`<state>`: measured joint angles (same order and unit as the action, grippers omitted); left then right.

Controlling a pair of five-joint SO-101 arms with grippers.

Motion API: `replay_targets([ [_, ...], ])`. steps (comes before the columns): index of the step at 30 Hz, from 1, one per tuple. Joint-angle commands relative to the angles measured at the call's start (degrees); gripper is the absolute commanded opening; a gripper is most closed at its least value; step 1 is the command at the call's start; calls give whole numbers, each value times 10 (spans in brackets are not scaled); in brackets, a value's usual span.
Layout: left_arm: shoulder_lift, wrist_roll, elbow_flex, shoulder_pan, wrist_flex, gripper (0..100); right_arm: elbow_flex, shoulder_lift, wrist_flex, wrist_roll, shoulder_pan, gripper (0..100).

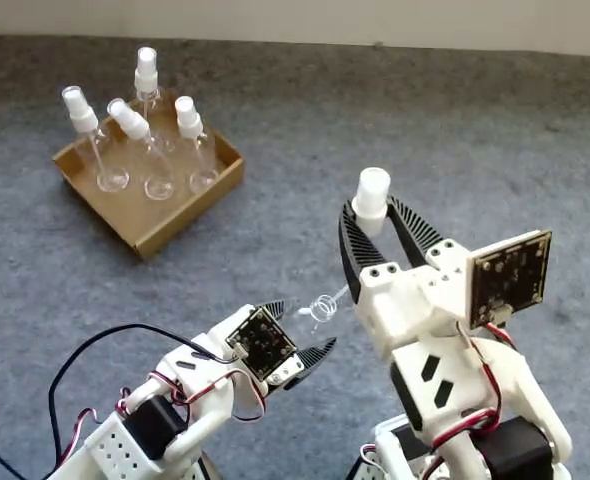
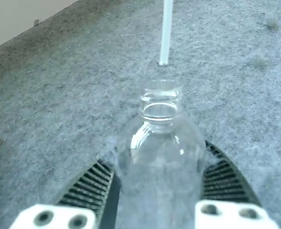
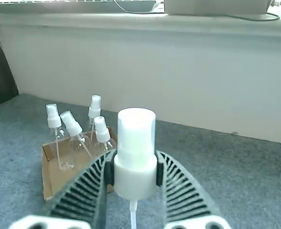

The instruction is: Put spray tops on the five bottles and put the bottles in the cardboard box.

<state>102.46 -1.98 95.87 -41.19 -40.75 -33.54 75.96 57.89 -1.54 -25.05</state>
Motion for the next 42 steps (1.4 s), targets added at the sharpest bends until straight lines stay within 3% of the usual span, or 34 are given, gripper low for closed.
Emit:
replay_targets([
  [1, 0, -4, 10, -7, 14, 24, 21, 0, 0, 7, -6, 6],
  [18, 0, -4, 6, -5, 14, 24, -84, 1, -44, 4, -8, 6],
  [28, 0, -1, 4, 8, 39, 24, -79, 1, 58, 3, -71, 6],
  [39, 0, -1, -21, 33, 41, 24, -83, 1, 116, 3, -75, 6],
  [42, 0, -1, -21, 33, 76, 24, -85, 1, 129, 4, -75, 6],
])
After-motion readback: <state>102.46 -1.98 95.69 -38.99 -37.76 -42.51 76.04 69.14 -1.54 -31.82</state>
